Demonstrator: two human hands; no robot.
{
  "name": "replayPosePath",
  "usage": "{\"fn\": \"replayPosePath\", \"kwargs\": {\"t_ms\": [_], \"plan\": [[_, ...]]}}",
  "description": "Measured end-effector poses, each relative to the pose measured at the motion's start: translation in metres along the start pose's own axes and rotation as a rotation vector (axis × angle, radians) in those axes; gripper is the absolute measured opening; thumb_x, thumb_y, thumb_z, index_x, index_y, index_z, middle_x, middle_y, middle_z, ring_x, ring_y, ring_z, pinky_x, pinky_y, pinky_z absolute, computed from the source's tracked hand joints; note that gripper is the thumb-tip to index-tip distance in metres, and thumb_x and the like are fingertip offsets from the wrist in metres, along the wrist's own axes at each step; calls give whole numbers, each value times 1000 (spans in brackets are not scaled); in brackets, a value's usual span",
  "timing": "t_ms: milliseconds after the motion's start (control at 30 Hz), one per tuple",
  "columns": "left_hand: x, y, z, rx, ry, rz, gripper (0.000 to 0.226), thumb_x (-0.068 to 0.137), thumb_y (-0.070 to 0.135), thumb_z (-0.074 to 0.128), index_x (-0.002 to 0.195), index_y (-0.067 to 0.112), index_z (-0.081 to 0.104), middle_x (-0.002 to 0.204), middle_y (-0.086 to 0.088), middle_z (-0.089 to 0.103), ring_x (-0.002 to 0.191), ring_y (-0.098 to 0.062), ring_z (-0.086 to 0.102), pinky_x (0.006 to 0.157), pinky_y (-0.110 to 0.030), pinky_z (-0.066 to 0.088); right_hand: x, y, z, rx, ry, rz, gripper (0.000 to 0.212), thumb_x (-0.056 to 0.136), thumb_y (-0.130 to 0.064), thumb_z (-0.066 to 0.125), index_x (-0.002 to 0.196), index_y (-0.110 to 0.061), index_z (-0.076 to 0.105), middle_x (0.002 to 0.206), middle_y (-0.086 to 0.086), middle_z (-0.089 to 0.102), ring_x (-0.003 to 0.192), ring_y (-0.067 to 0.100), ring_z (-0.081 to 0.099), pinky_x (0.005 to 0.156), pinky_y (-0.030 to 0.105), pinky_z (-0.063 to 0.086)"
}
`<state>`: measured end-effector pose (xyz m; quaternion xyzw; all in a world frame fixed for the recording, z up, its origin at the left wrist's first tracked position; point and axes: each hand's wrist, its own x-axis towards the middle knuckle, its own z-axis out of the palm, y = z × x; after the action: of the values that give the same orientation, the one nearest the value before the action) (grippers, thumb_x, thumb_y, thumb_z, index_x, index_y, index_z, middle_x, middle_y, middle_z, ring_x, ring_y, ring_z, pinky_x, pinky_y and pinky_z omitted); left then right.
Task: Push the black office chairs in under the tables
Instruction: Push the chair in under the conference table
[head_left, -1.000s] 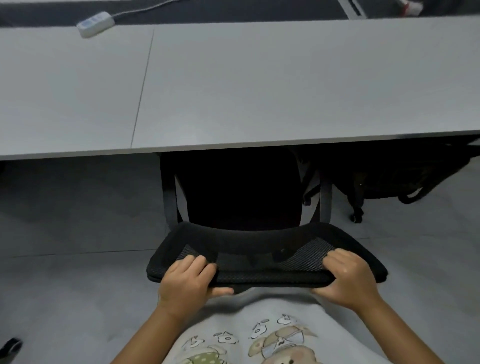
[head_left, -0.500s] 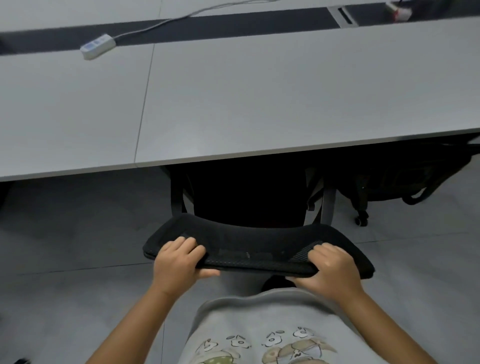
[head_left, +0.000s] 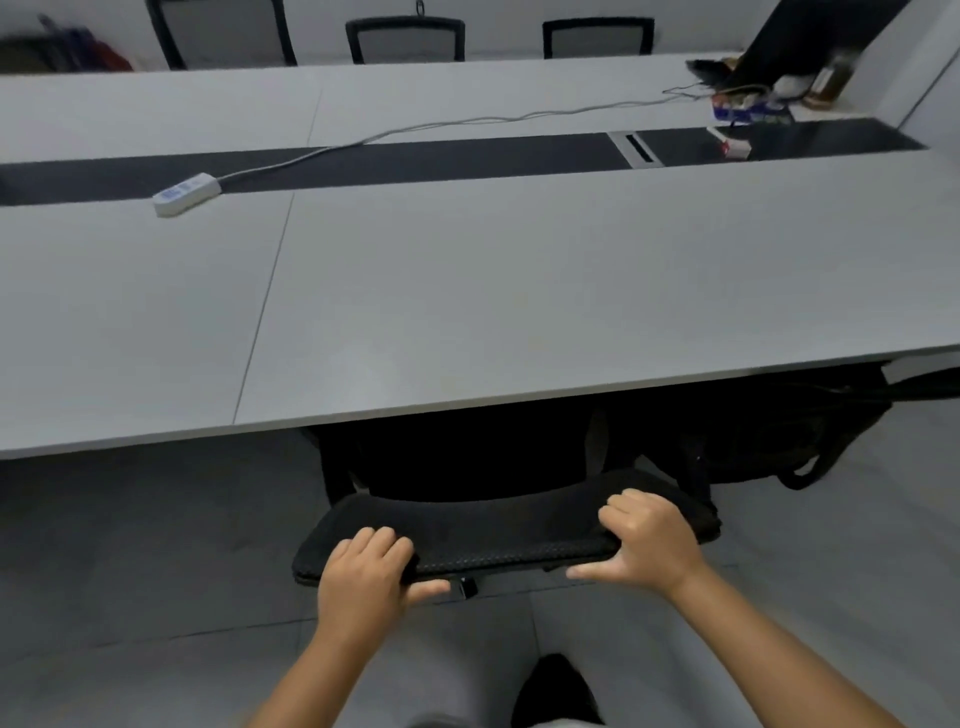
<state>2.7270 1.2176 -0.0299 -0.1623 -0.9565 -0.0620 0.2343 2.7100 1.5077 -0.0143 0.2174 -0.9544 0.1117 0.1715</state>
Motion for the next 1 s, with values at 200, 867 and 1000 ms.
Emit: {"fn": "replayPosePath", "kwargs": {"t_ms": [200, 867, 1000], "plan": [[33, -20, 21, 16, -25, -8, 85, 85, 70, 13, 45, 10, 58, 44, -5, 52, 61, -17, 28, 55, -31, 24, 36, 13, 16, 15, -85, 52, 71, 29, -67, 81, 35, -8, 42, 36, 3, 43, 32, 17, 45, 33, 15, 35], [76, -1, 8, -162, -185, -289, 80, 83, 71, 20, 72, 12, 73, 73, 1, 71, 80, -6, 44, 72, -20, 32, 77, 52, 19, 431, -330, 214, 26, 71, -40, 72, 67, -16, 64, 63, -10, 55, 60, 12, 56, 48, 10, 31], [57, 35, -5, -421, 85, -732, 53, 86, 53, 45, 95, 8, 70, 101, 7, 62, 95, -3, 50, 92, 1, 27, 102, 46, 28, 596, -407, 252, 28, 80, -21, 69, 107, -16, 63, 93, -17, 53, 90, 11, 57, 70, 16, 40]]}}
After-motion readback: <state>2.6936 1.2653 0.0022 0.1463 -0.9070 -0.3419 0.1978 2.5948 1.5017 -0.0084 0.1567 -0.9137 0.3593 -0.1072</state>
